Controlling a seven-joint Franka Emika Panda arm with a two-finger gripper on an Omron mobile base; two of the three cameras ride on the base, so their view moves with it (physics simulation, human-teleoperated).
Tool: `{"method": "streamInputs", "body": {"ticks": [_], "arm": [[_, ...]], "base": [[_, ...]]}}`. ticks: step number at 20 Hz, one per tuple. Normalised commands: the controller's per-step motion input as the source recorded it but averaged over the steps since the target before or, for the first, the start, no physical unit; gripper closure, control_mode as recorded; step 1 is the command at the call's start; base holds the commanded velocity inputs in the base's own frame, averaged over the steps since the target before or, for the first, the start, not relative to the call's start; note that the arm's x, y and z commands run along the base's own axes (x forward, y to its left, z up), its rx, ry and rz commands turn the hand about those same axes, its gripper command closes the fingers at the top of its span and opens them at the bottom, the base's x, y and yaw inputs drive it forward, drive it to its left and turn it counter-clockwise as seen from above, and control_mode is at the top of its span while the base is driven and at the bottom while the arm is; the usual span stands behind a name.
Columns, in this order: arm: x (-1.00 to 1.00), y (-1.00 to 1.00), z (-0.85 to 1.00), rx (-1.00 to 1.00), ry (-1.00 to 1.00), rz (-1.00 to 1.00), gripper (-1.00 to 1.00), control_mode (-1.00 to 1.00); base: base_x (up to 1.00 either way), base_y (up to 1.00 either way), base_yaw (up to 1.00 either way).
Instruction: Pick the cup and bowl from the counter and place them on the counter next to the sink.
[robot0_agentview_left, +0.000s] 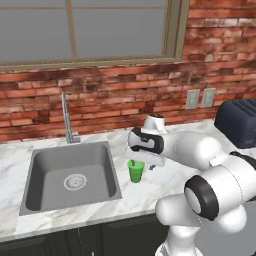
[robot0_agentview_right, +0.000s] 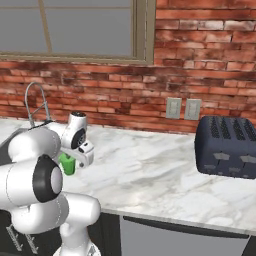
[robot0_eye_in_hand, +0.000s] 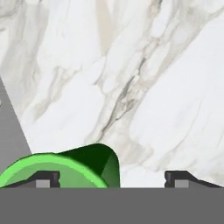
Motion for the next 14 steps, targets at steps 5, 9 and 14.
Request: {"method": "streamInputs", "body": {"ticks": [5,9,14], "arm": [[-0.24,0.0,0.57,0.0,-0.02,-0.01,-1.0,-1.0],[-0.35,0.0,0.71,0.0,-0.02,0.0,-1.0,-1.0],[-0.4,-0.01,0.99,0.0,-0.11,0.0,-1.0,-1.0]], "base": [[0.0,0.0,0.0],[0.0,0.0,0.0],[0.0,0.0,0.0]]}}
